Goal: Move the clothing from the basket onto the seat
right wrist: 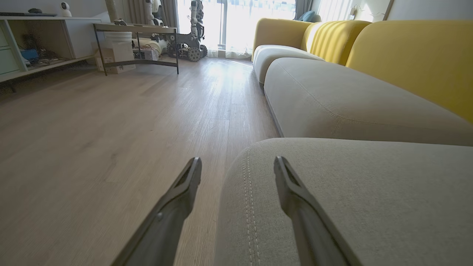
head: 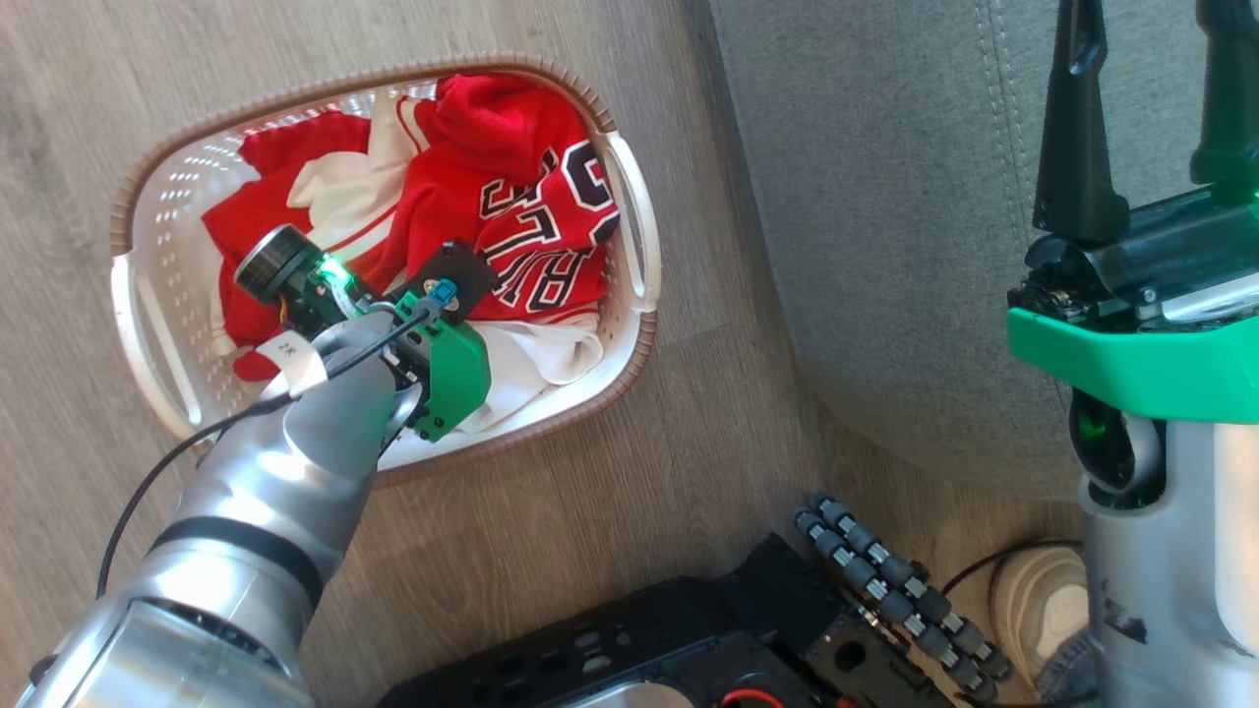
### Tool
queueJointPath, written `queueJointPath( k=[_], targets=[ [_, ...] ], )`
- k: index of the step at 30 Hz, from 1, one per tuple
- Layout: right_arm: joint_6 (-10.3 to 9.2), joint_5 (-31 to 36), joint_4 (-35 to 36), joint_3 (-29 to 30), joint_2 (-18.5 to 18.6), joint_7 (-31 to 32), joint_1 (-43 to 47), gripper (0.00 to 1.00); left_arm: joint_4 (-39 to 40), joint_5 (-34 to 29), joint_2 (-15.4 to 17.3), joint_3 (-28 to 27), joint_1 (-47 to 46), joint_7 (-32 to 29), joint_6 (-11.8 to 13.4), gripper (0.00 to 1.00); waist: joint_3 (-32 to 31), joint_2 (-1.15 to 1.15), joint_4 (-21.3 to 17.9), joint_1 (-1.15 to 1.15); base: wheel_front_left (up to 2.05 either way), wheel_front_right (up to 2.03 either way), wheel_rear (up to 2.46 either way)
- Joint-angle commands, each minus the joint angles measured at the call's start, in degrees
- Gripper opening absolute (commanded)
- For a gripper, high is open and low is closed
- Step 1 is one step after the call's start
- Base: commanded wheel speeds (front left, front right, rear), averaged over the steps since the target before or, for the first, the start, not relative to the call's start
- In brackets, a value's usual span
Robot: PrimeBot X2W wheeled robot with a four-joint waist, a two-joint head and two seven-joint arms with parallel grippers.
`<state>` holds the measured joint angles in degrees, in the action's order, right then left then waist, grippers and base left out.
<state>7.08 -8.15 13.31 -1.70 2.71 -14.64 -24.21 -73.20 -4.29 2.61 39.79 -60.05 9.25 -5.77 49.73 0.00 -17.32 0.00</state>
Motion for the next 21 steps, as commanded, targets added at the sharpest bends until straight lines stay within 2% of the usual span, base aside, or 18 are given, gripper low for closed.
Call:
queueJointPath(
  k=[1,11,21],
  targets=[
    [0.41,-0.3,1.6,-0.5,0.2,-0.4,0.9,1.0,0.5,0.4,0.5,-0.4,1.1,0.7,0.2,0.0,-0.4,0.0,0.3,0.0,0.0,0.0,0.0],
    [0.41,0.8,-0.8,0.5,0.2,-0.4,1.4,1.0,3.3,3.9,0.3,0.3,3.6,4.1,-0.4,0.0,-5.5,0.0,3.0,0.0,0.0,0.0,0.0],
    [0.41,3.9,-6.0,3.1,0.2,-0.4,4.6,1.0,12.4,10.9,0.3,1.8,10.0,5.6,-0.6,0.0,-16.1,0.0,7.9,0.0,0.0,0.0,0.0]
  ],
)
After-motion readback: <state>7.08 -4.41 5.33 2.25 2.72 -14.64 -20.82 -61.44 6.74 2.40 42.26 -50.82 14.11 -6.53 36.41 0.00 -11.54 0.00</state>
